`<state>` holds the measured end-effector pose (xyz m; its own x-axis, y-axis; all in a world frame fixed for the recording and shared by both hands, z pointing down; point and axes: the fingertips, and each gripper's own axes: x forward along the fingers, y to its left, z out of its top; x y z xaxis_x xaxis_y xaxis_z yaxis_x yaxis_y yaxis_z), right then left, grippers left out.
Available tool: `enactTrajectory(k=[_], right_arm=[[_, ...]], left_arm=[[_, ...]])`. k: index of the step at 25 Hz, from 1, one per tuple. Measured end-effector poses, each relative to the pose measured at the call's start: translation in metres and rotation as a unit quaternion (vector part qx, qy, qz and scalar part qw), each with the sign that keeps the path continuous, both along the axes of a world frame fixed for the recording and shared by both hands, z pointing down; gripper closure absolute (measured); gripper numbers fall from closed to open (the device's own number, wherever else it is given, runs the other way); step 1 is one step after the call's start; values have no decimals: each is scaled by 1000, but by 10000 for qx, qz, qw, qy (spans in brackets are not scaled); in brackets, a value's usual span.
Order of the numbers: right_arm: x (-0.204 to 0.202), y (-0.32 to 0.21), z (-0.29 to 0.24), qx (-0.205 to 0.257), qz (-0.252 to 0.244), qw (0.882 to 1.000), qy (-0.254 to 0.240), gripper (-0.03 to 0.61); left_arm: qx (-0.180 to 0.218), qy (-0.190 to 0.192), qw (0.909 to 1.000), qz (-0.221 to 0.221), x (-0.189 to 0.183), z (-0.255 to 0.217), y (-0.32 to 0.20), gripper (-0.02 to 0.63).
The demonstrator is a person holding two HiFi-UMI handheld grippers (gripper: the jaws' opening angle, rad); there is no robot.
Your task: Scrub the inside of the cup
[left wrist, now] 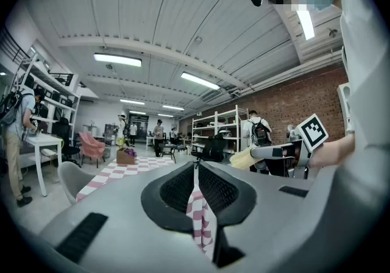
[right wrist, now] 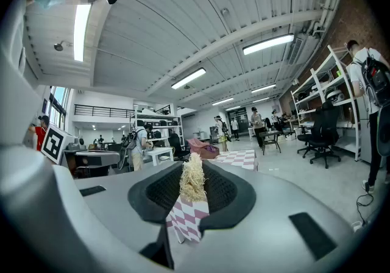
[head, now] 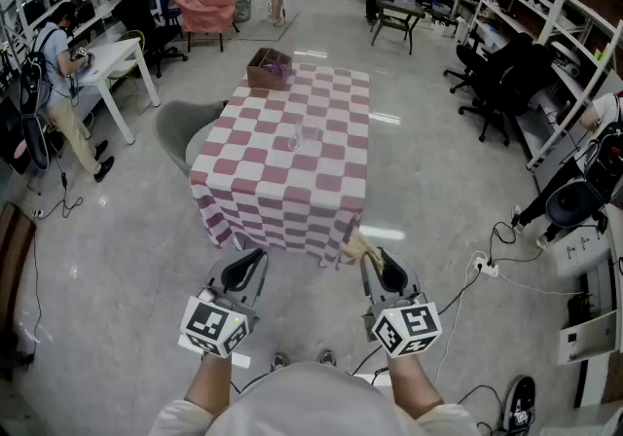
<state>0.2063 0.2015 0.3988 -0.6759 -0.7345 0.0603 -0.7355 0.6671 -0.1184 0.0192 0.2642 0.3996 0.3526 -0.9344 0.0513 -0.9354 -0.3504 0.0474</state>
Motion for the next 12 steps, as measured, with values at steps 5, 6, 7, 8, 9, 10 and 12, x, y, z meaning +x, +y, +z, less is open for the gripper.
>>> enactTrajectory(k=[5,6,7,8,9,10,12], right_arm=[[-6,-6,-3,59,36,10000,-21,472],[-7,-6,-4,64,47,10000,-52,472],[-8,-6,-5,69,50,9999,-88,472],[-9,-5,-6,73,45,9999,-125,472],[-11,-4,-6,75,36,9998,-154,472],[-14,-3,-6,75,31,9998,-171,472],[-20,-1,-6,85,49,9998,-170,472]], left_arm=[[25,16,10000,22,-7,1,-8,566],[22,19,10000,38,-8,2,-8,566],[16,22,10000,54,-10,2,-8,566],[7,25,10000,66,-11,3,-8,566],[-7,30,10000,75,-14,4,-7,566],[-23,37,10000,82,-16,6,-7,566],[-51,56,9999,110,-23,9,-7,566]])
